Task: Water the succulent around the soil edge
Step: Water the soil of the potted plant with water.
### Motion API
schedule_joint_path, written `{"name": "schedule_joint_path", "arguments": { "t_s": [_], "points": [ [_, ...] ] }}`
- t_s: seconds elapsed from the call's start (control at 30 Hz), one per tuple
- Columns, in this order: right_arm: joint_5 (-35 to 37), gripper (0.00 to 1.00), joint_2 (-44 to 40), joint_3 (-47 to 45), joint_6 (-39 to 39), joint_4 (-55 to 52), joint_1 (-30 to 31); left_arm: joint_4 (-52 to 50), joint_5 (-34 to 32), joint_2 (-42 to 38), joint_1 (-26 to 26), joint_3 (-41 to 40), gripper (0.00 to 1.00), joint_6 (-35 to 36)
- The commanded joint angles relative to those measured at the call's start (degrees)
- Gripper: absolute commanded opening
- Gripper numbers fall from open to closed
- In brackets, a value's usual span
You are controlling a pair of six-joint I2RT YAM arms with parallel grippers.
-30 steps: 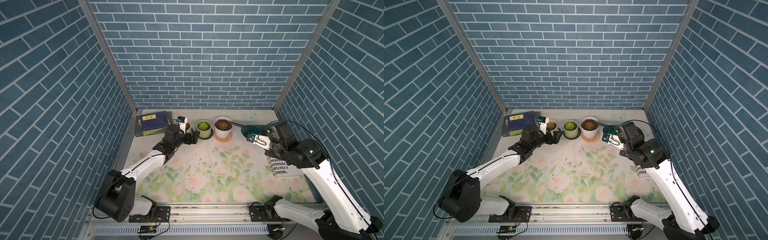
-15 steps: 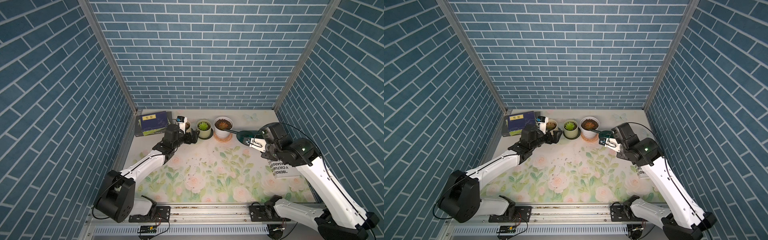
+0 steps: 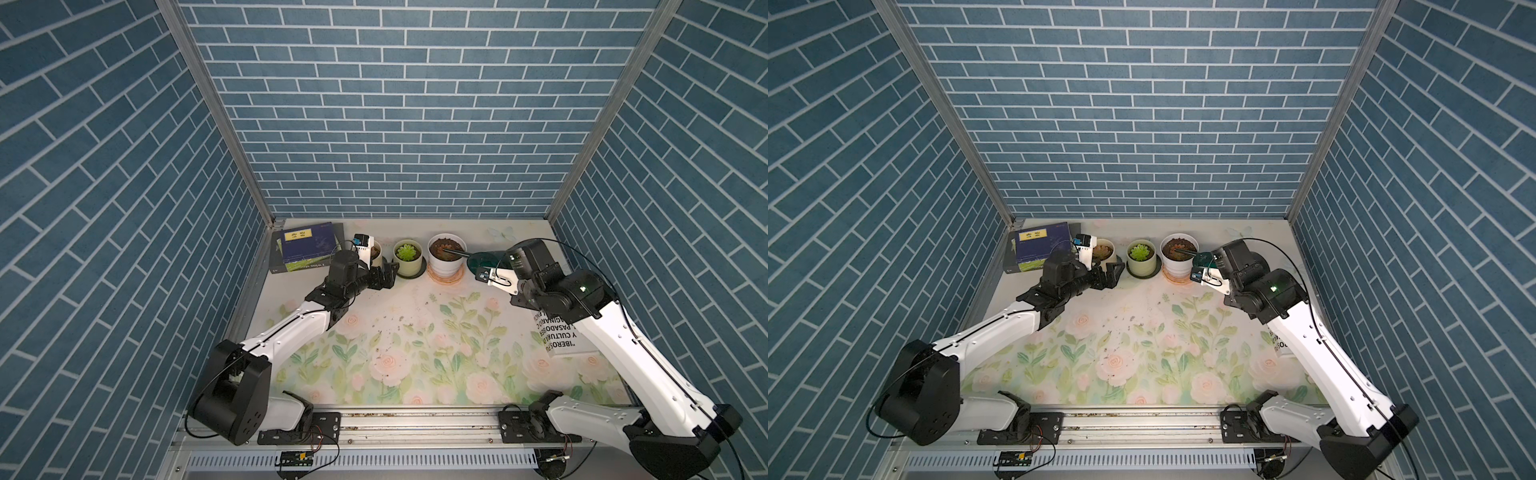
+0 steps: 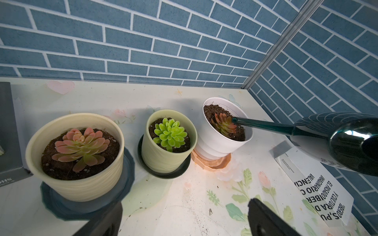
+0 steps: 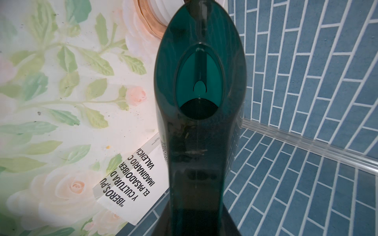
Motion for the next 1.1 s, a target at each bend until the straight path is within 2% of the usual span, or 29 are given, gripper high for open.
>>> {"name": "schedule_joint_path", "arguments": {
  "t_s": [0.0,0.23,0.6,0.9,1.07],
  "points": [
    [6.2,0.0,-1.6,-0.4,-1.5,4.4,0.3,1.1,-0.1,-0.2,-0.3,-0.9,1.0,0.0],
    [8.1,0.0,-5.3,-0.4,-1.7,0.6,0.3,1.2,0.0,0.0,-0.3,-0.5,1.0,-0.1],
    [2.1,0.0,-8.5,-1.2,-1.6,-3.6,0.3,1.6,0.3,0.2,-0.3,-0.5,1.0,-0.8],
    [-2.7,0.0,-6.5,-0.8,-2.9,-1.0,0.4,1.8,0.0,-0.1,-0.3,-1.0,1.0,-0.8],
    [-2.3,0.0,-4.1,-1.0,-5.4,3.8,0.6,1.9,-0.1,-0.1,-0.3,-1.3,1.0,-0.7]
  ]
}}
